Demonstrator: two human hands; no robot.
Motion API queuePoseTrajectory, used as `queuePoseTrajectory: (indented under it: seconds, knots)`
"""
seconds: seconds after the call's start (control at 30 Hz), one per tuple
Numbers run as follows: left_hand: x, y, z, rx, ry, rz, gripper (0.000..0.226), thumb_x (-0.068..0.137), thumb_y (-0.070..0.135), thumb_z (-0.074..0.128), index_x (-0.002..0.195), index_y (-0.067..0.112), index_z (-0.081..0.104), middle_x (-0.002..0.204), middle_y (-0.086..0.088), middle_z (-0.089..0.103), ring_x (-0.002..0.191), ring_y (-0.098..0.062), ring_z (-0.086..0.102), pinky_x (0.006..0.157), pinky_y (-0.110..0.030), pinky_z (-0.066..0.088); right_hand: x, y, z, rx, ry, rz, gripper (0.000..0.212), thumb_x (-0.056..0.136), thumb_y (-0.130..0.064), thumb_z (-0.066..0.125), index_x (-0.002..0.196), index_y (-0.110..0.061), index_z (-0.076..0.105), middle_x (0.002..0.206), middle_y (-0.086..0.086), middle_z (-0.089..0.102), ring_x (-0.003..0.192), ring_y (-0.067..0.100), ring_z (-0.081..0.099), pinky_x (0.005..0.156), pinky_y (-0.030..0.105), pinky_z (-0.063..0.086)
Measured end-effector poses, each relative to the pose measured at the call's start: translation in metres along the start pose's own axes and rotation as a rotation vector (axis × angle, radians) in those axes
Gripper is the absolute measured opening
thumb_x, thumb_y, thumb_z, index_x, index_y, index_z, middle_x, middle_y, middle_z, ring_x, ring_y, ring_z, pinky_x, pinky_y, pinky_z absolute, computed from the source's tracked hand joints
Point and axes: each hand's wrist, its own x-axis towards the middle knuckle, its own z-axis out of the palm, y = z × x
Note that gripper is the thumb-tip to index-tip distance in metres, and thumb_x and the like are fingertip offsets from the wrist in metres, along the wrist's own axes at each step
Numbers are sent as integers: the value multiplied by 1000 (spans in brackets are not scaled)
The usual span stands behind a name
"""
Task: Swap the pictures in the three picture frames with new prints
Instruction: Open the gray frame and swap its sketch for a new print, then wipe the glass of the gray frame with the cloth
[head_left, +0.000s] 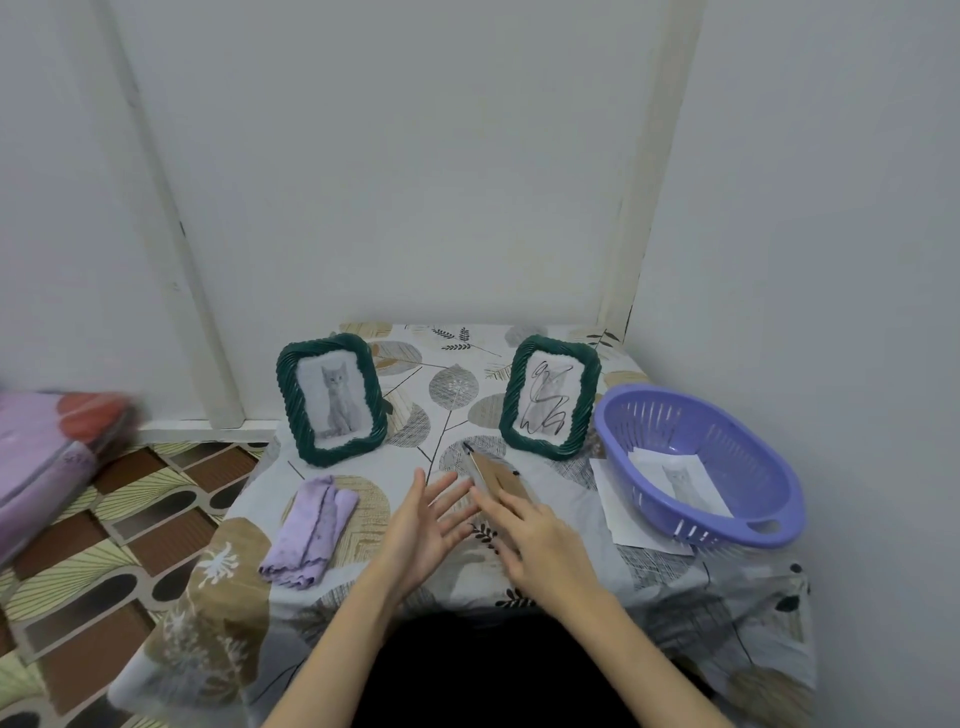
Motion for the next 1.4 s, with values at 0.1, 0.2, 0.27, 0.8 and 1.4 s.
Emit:
queuePoseTrajectory:
  seconds: [0.1, 0.2, 0.27, 0.8, 1.4]
  knots:
    - [-3, -2, 1, 112, 28, 22, 40, 98, 32, 36, 130, 9, 43, 110, -1, 62, 90, -18, 62, 64, -23, 50, 5, 1, -14, 58, 88, 46, 67, 91, -10, 42, 142, -45, 19, 124, -8, 57, 98, 16, 59, 77, 33, 49]
    - [-2, -11, 0, 166, 101, 18, 46, 95, 16, 47, 139, 9, 37, 98, -2, 54, 78, -14, 49, 64, -22, 37, 9, 4, -28, 443, 270, 267, 59, 93, -8, 47, 141, -35, 26, 86, -2, 61, 56, 3, 53, 59, 21, 40]
    - [-5, -15, 3, 169, 44, 20, 57, 90, 13, 54, 142, 17, 29, 112, -6, 50, 79, -12, 50, 62, -22, 40, 14, 8, -28, 803, 351, 471, 49, 90, -4, 52, 137, -18, 44, 106, 9, 67, 79, 9, 63, 82, 28, 50]
    - [16, -6, -41, 1525, 38, 37, 77, 93, 47, 40, 148, 13, -2, 156, -11, -12, 142, -25, -19, 116, -42, -9, -25, 13, 49, 53, -303, 474, 128, 40, -89, -23, 148, -21, -5, 157, 4, -7, 144, 18, -13, 100, 63, -22]
    - [-4, 46, -113, 1295, 905, -17, 43, 93, 26, 44, 126, -1, 38, 126, -25, 49, 117, -40, 44, 97, -45, 39, -17, 23, 52, 23, -319, 398, 123, 42, -91, -20, 146, -32, 5, 156, -13, -3, 143, 11, -11, 104, 65, -14]
